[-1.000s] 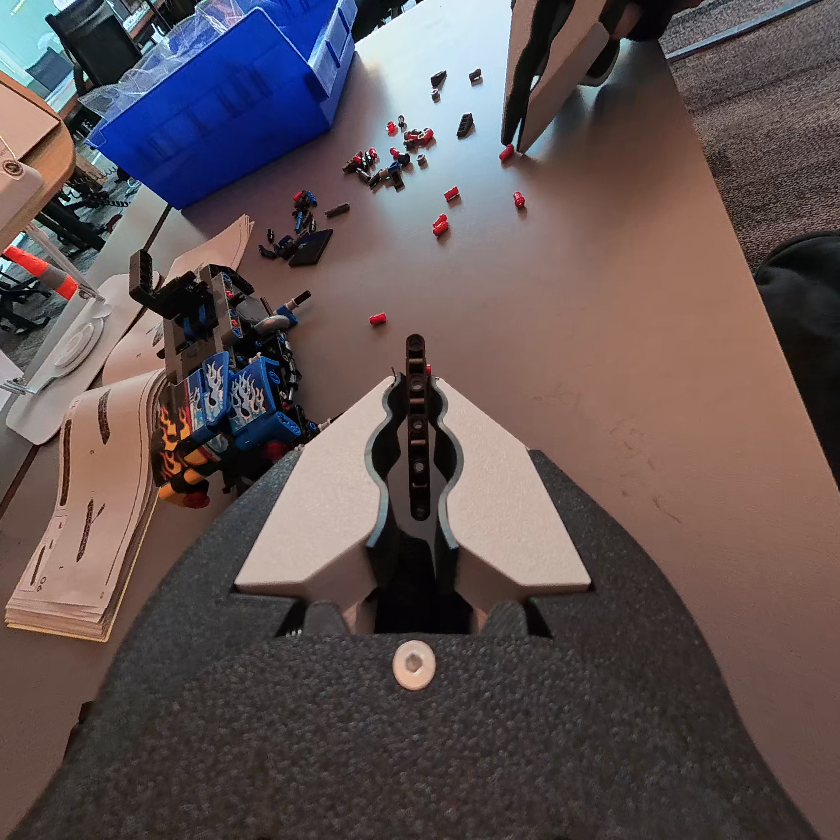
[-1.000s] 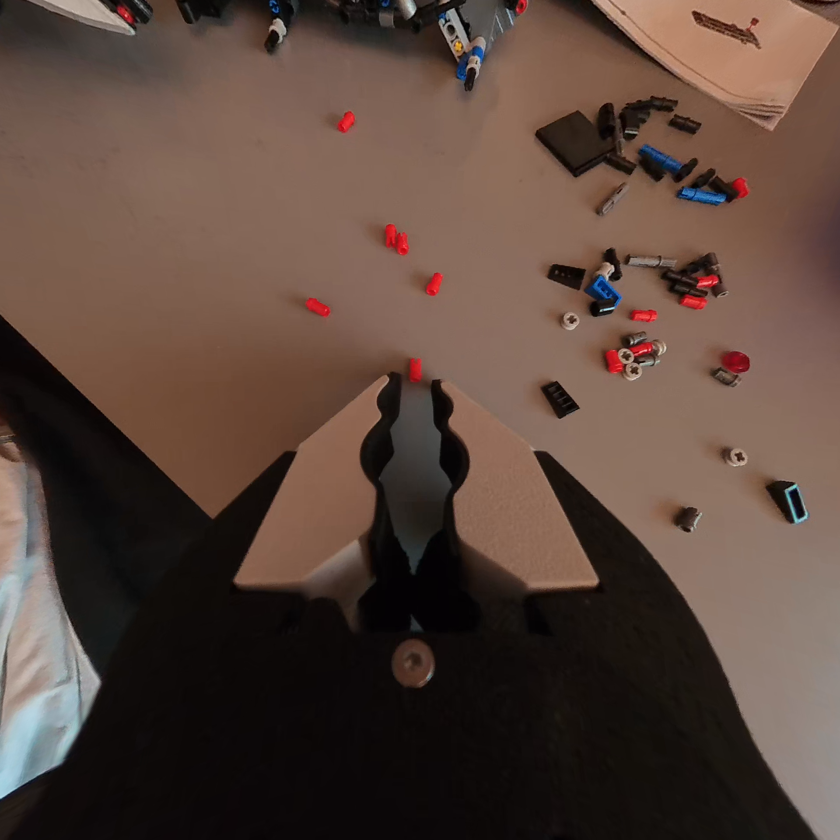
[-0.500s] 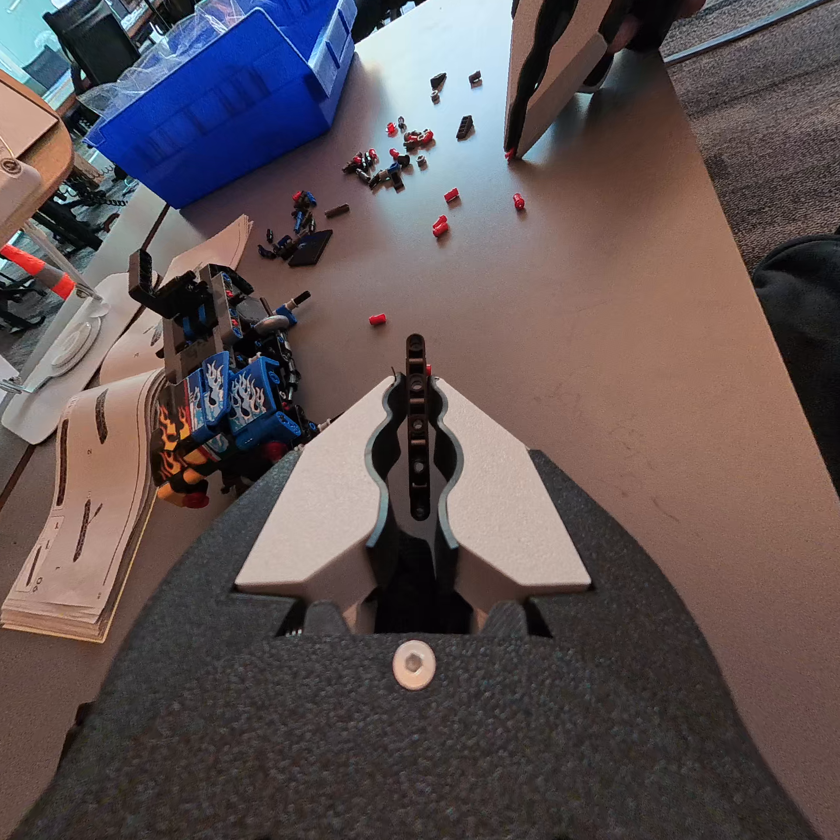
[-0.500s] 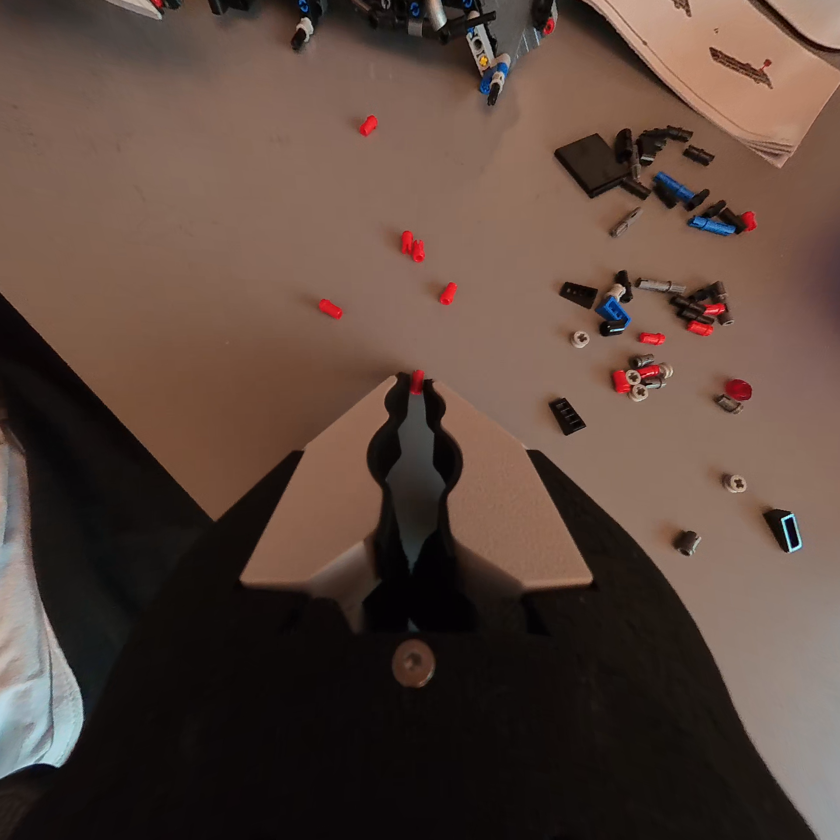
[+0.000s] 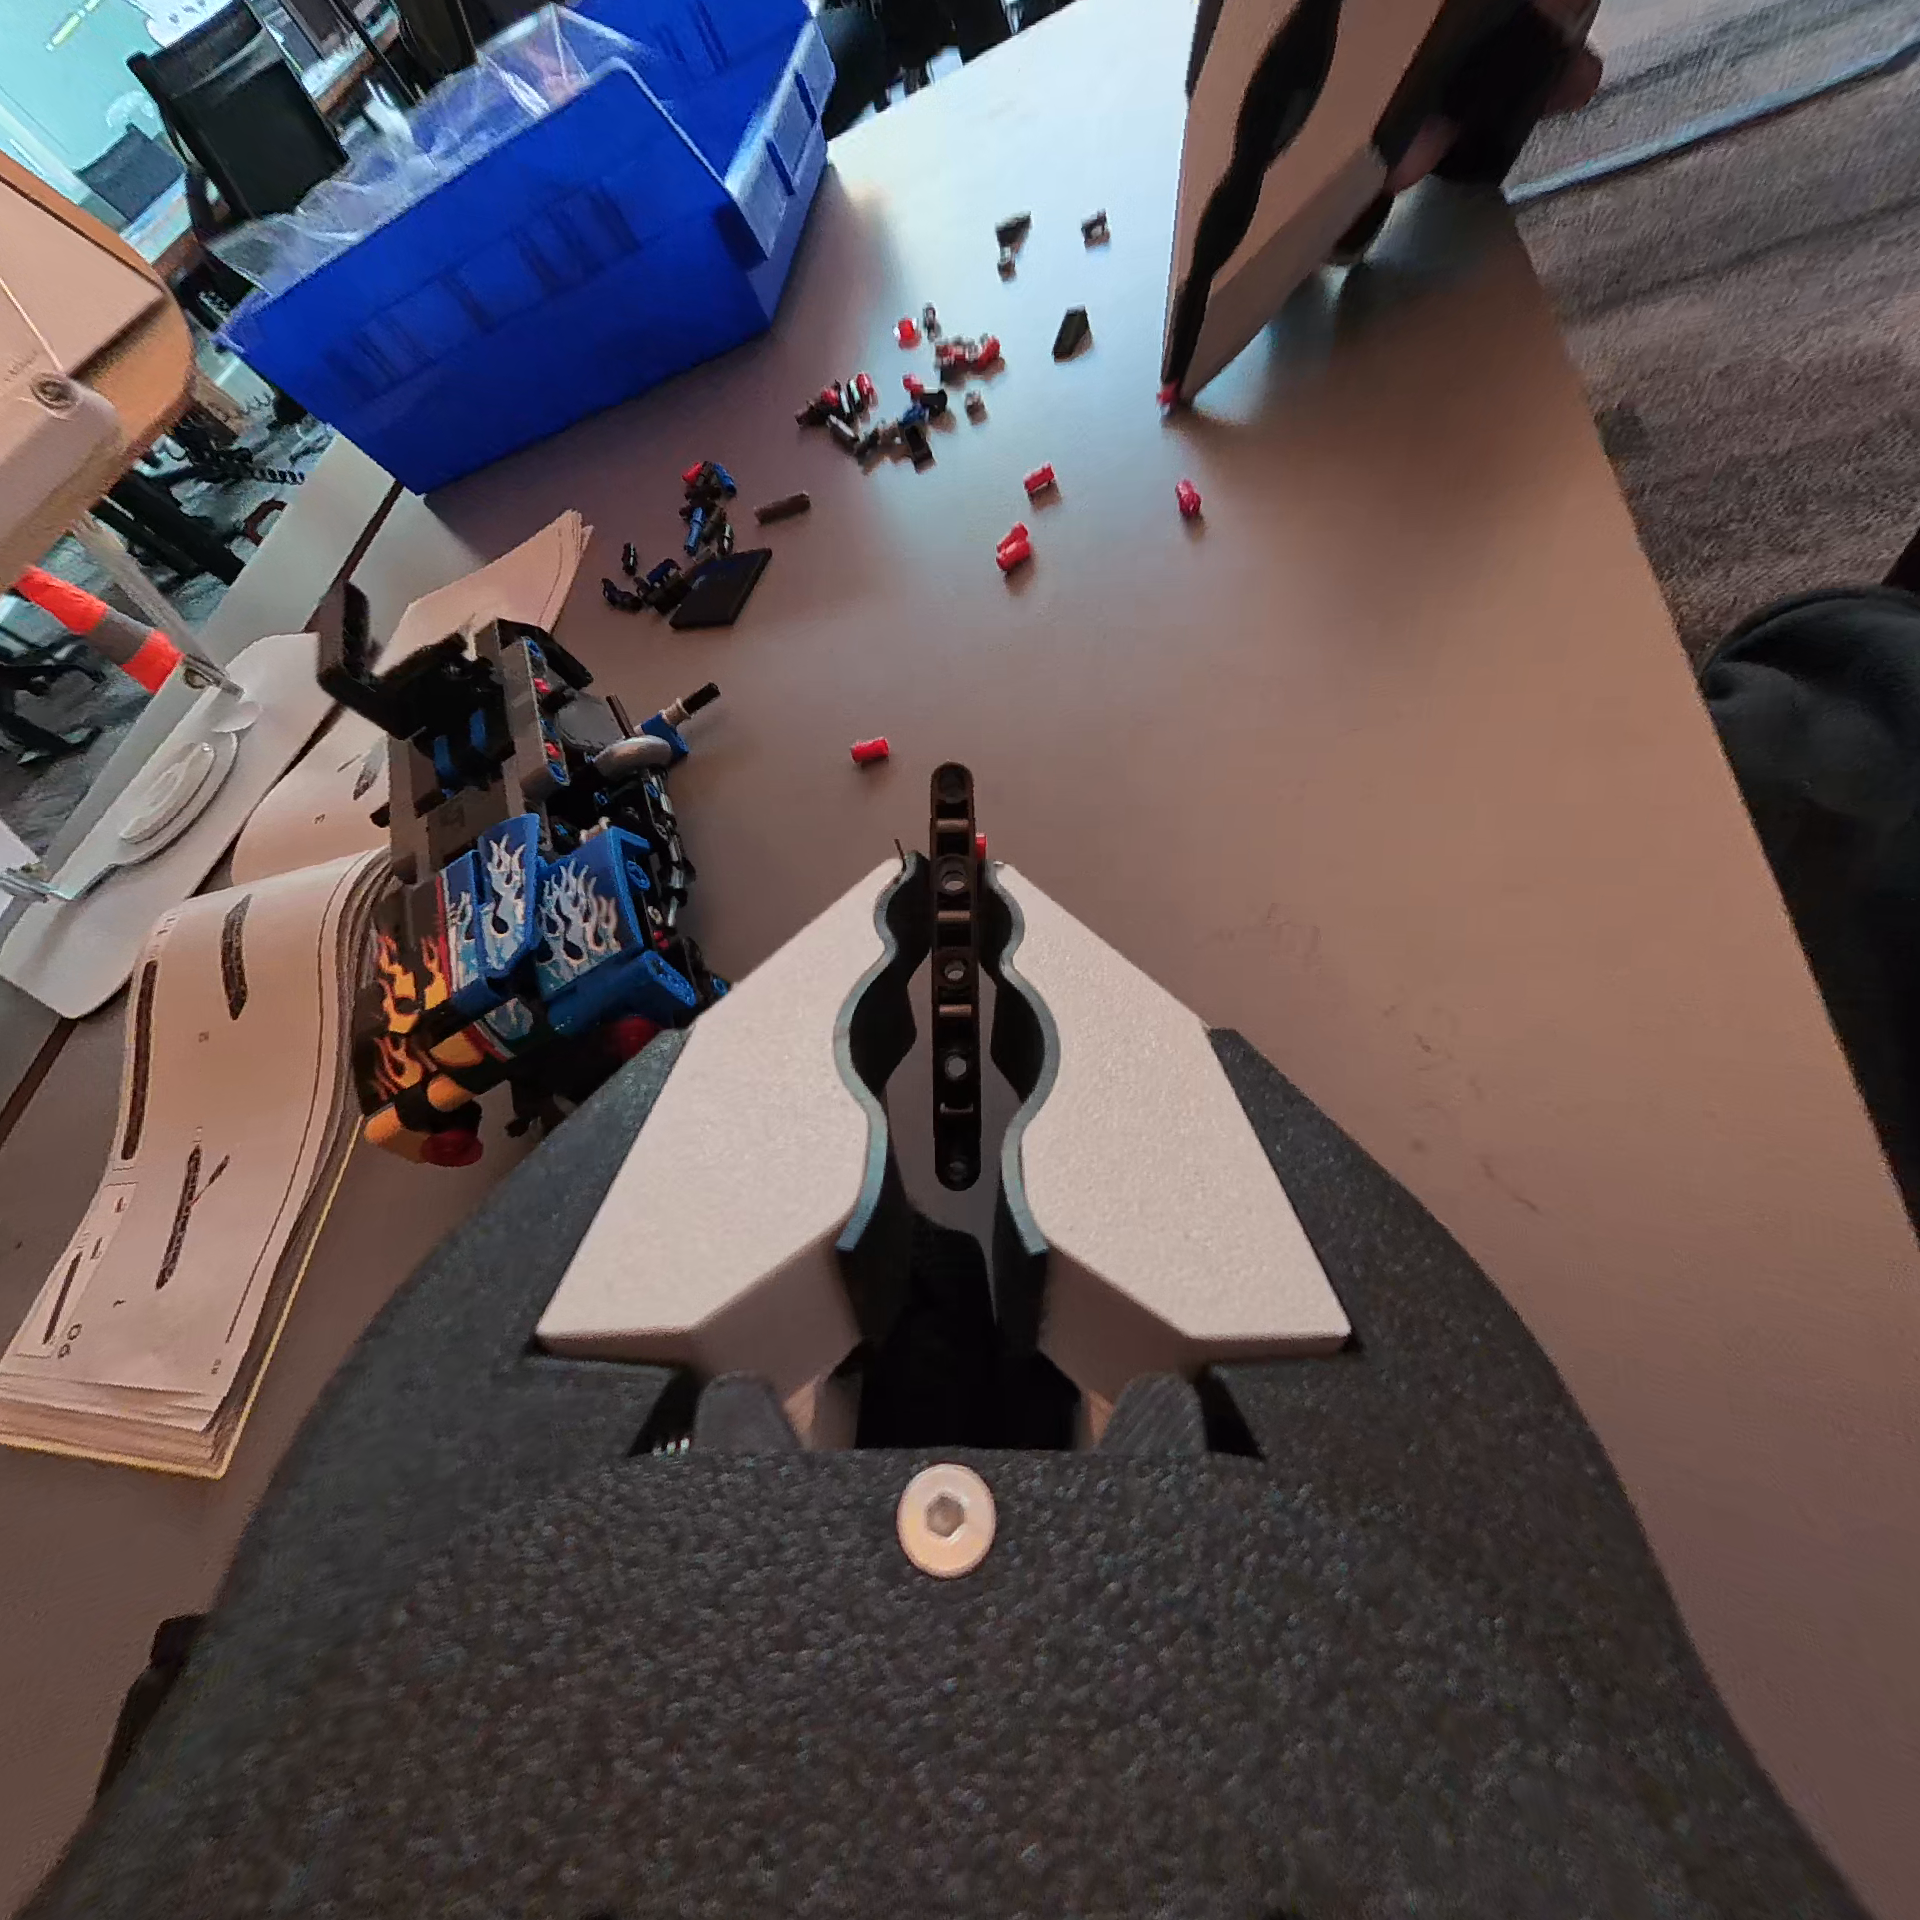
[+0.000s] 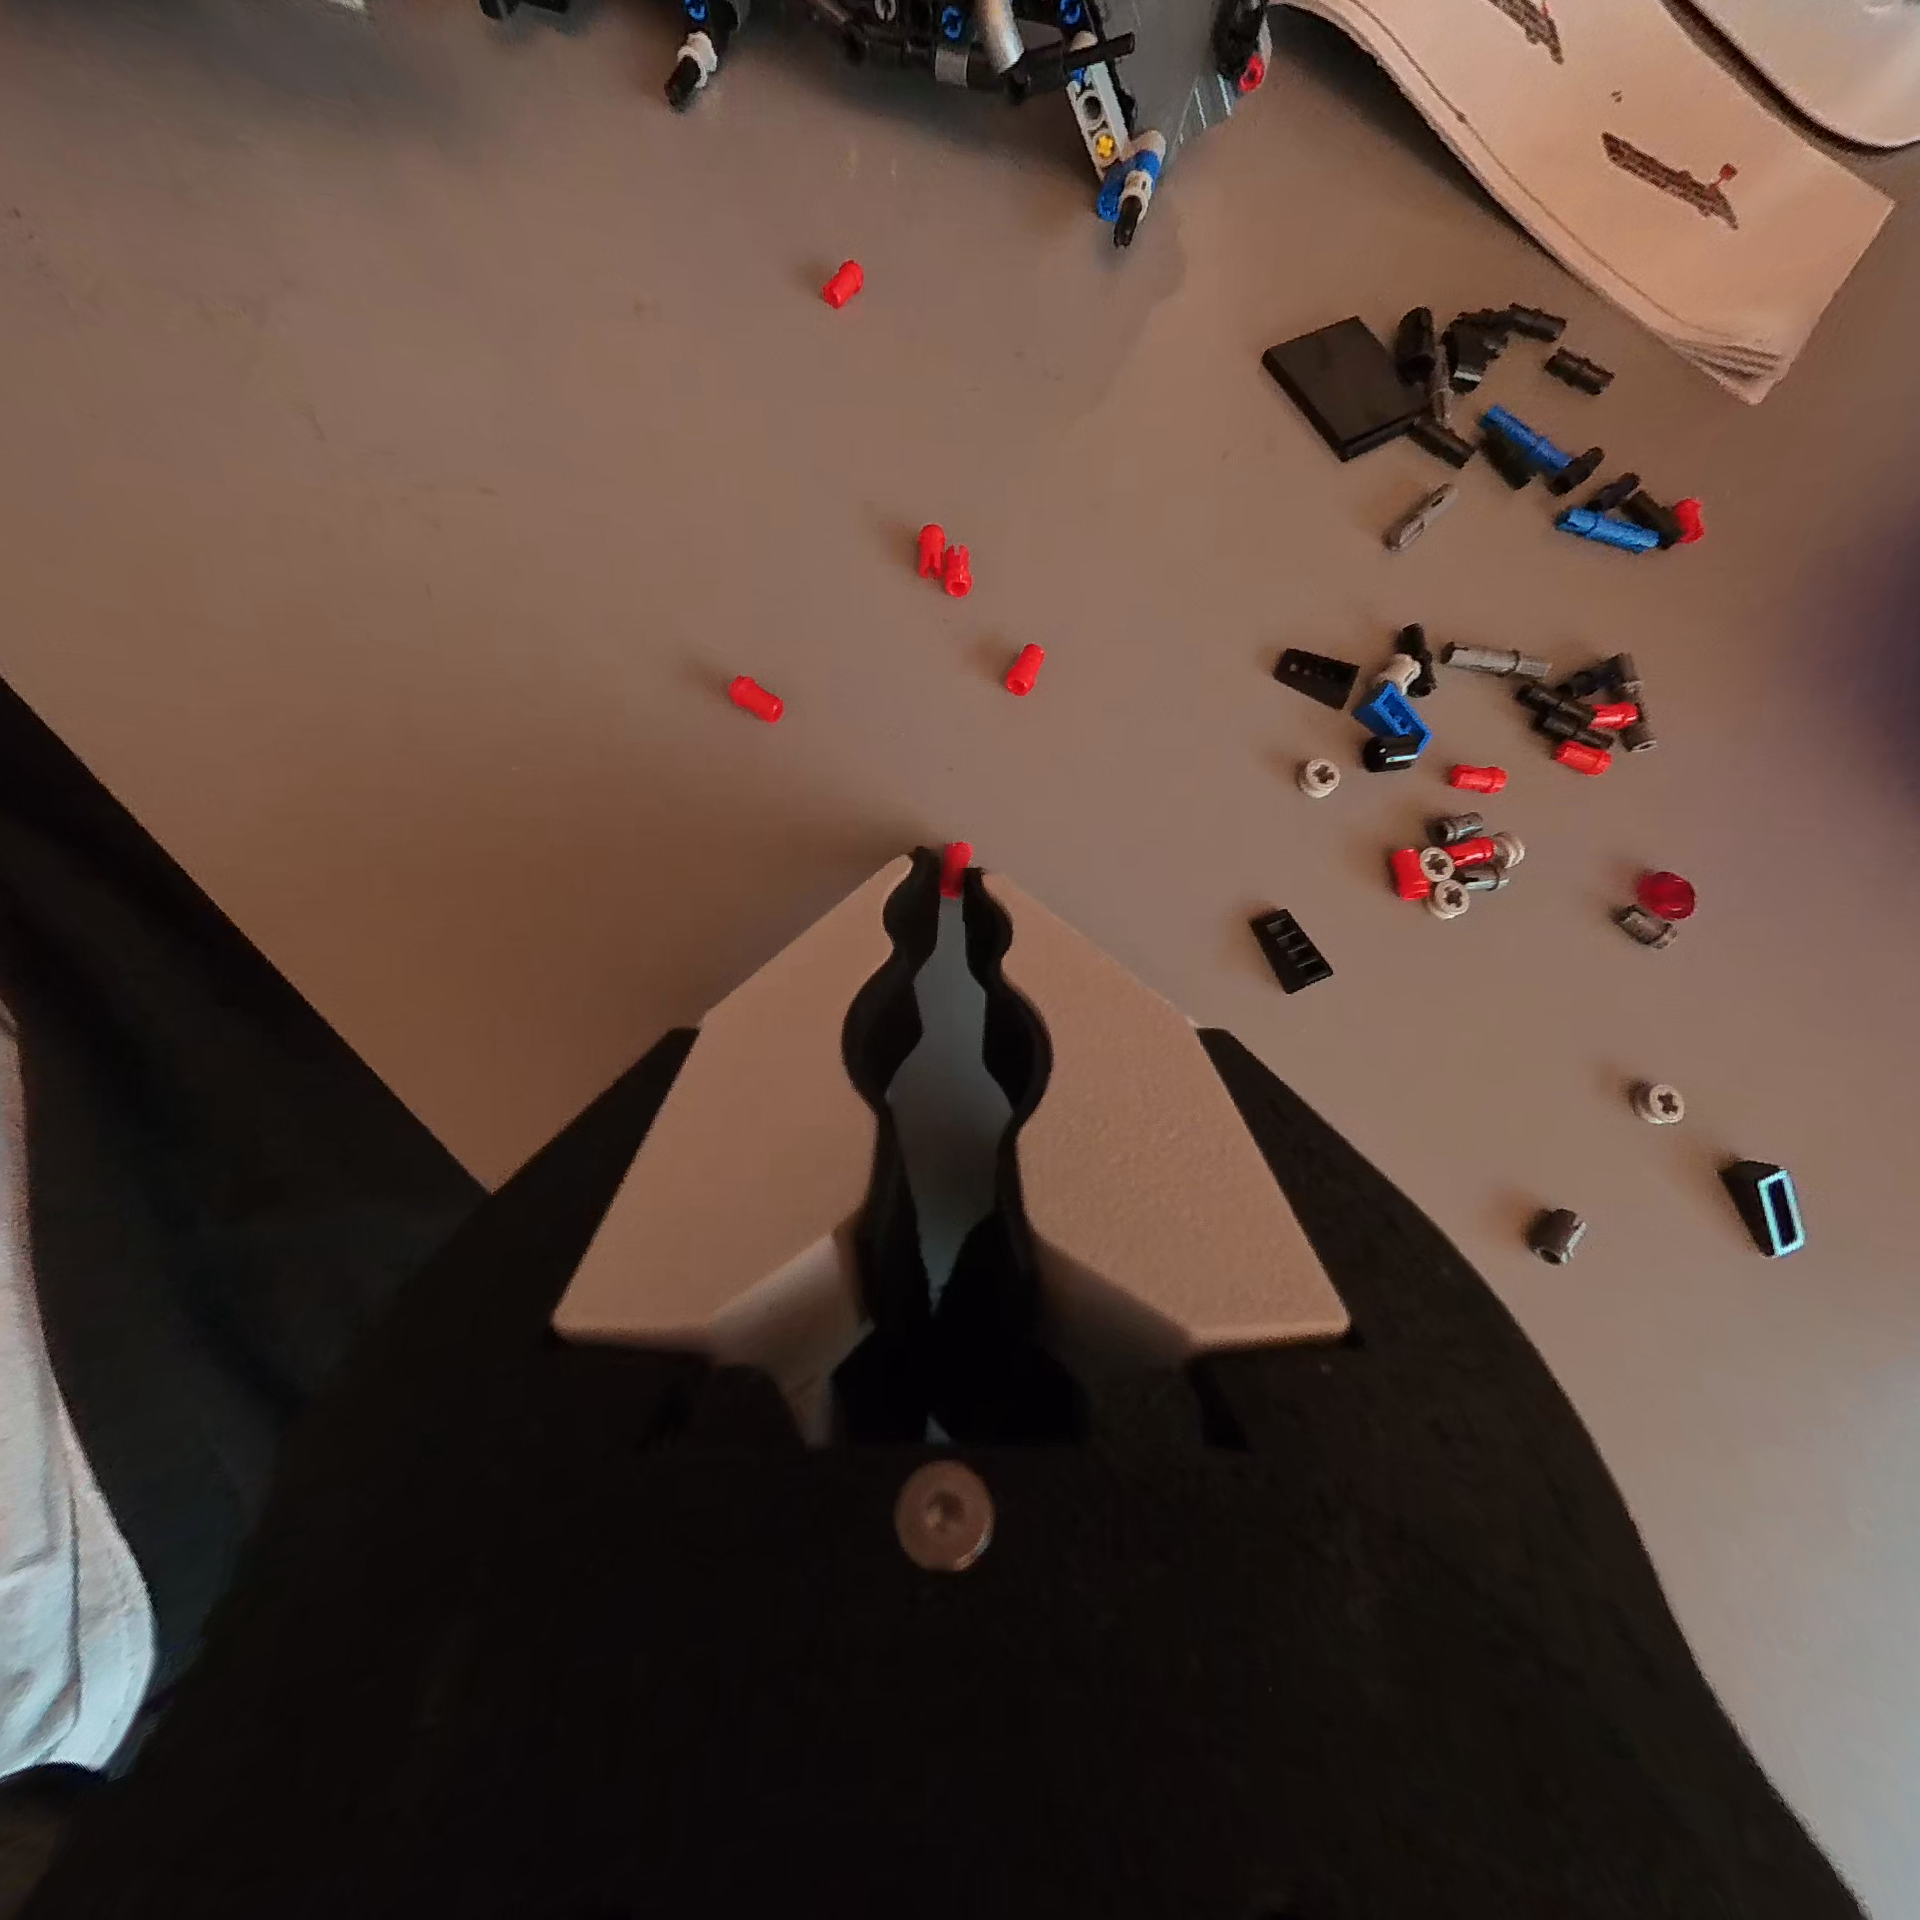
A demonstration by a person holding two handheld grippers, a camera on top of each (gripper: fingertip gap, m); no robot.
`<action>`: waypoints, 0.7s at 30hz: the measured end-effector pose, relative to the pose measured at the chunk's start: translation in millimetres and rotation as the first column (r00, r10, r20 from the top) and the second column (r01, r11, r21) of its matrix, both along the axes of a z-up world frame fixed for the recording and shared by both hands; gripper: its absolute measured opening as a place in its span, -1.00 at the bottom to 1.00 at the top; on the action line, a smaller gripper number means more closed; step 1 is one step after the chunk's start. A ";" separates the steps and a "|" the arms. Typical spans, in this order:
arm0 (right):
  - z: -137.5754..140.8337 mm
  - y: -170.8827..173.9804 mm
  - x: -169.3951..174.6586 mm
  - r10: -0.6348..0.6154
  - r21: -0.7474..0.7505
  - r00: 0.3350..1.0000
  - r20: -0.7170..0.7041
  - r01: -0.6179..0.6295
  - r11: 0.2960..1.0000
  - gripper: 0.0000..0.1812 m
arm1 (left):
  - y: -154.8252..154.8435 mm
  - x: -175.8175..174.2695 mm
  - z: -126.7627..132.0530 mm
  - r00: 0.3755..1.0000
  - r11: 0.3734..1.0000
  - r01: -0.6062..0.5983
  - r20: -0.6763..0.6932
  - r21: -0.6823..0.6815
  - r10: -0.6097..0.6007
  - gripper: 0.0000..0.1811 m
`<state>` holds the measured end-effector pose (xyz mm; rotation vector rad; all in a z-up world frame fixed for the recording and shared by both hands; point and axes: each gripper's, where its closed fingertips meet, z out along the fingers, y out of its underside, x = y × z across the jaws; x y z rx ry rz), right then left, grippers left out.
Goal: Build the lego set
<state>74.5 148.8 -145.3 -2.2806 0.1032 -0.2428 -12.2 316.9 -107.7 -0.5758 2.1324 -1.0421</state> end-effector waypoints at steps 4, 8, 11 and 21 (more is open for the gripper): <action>26.4 33.6 -25.6 0.003 0.107 0.999 -0.050 0.002 0.994 -0.96 | -5.9 -2.7 16.3 1.000 0.991 0.011 -0.005 -0.135 -0.012 -0.93; 73.6 110.1 -92.1 0.109 0.388 0.949 -0.297 0.015 0.922 -0.96 | -11.2 -5.9 24.6 0.999 0.977 0.031 -0.009 -0.212 -0.034 -0.94; 78.6 139.3 -105.7 0.169 0.487 0.825 -0.540 0.143 0.862 -0.96 | -13.9 -8.5 25.6 0.999 0.976 0.040 0.001 -0.212 -0.041 -0.94; 76.8 151.1 -108.3 0.217 0.533 0.733 -0.645 0.227 0.815 -0.96 | -17.3 -8.2 26.0 1.000 0.978 0.022 0.003 -0.207 -0.021 -0.94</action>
